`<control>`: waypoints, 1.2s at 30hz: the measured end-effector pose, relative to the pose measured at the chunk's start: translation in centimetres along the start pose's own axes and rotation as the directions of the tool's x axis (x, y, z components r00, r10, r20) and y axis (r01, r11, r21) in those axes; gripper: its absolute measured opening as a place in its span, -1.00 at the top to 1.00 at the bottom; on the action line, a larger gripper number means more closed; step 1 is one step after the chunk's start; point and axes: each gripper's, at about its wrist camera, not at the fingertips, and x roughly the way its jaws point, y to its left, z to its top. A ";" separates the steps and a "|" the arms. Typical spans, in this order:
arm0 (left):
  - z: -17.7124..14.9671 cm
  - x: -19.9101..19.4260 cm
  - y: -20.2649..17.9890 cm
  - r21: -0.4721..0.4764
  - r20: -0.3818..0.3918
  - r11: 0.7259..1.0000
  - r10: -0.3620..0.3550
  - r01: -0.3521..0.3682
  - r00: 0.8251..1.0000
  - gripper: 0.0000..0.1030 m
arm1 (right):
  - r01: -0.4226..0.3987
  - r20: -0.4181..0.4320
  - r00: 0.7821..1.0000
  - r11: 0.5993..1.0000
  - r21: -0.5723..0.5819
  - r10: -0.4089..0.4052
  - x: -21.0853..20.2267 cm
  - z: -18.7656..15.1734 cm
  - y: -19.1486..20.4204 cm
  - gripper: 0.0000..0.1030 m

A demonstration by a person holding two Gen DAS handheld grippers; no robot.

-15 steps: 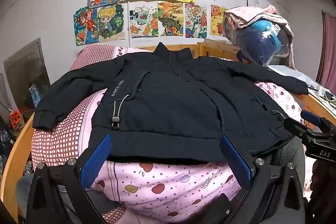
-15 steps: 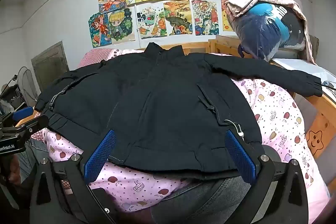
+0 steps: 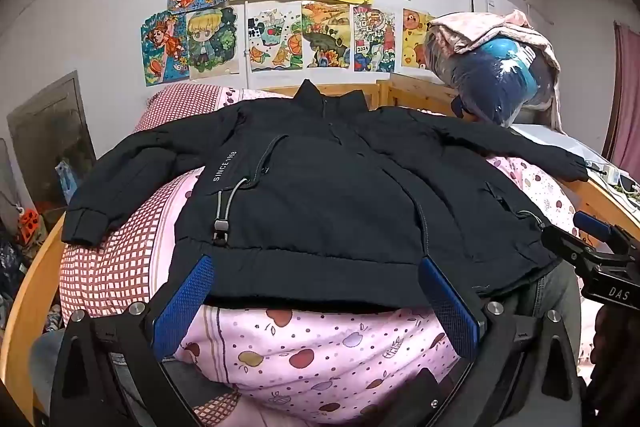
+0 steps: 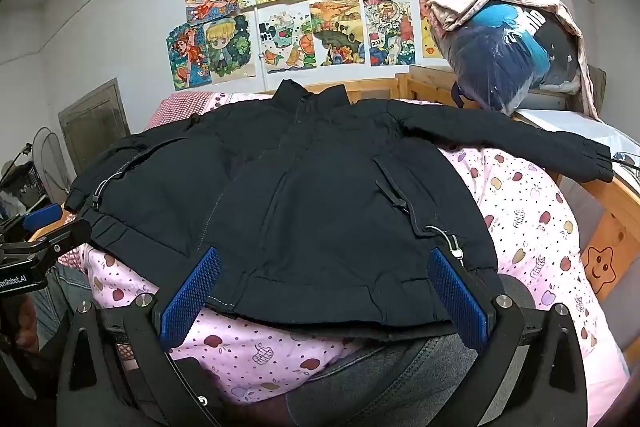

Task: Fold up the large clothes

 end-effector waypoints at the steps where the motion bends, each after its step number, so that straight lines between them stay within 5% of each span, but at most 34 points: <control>1: 0.0 0.0 0.0 0.000 0.000 1.000 0.000 0.000 1.000 -1.00 | -0.001 0.000 1.000 1.000 0.001 0.001 0.0 0.0 0.0 -0.98; 36: 0.0 0.0 0.0 -0.001 -0.003 1.000 0.000 0.000 1.000 -1.00 | -0.001 -0.006 1.000 1.000 0.004 0.001 0.0 0.0 -0.3 -0.98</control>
